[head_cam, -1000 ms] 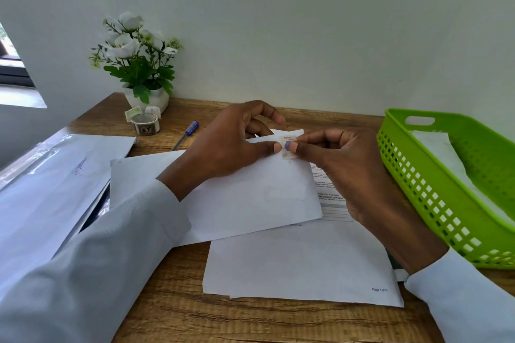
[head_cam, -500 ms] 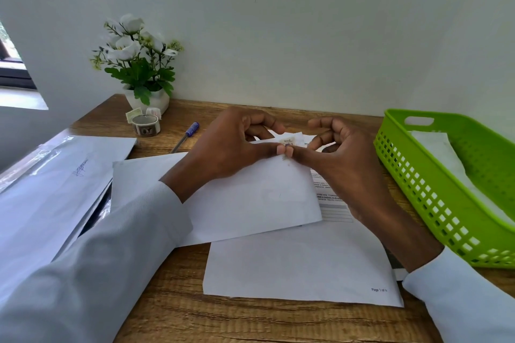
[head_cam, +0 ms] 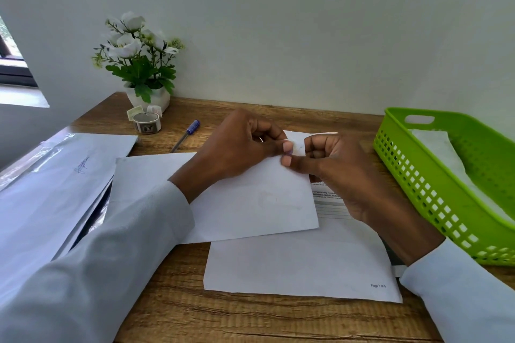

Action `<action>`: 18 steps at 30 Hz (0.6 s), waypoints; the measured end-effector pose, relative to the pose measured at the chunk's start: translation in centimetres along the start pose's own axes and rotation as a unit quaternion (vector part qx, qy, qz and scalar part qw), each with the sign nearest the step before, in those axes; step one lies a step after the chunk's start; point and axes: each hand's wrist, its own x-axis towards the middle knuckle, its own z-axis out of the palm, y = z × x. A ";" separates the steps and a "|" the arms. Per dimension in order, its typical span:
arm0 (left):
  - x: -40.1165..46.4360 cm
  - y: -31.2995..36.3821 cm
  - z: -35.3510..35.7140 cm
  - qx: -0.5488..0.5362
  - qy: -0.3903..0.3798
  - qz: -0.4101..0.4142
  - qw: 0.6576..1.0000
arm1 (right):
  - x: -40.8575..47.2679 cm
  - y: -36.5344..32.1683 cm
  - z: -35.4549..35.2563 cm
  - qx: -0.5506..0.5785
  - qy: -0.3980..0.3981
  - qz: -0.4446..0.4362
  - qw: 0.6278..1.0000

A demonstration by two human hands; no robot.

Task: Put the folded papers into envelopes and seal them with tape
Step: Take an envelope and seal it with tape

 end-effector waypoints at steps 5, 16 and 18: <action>0.0 0.0 -0.1 -0.027 -0.018 0.009 0.999 | 0.0 -0.1 0.1 0.008 0.007 -0.005 1.000; -0.2 -0.7 -3.7 0.071 -0.060 0.001 0.996 | -1.1 -2.5 -1.7 0.047 0.051 0.004 0.998; -0.4 -1.1 -5.9 0.093 -0.049 -0.003 0.994 | -2.1 -3.5 -3.3 0.057 0.076 -0.015 0.995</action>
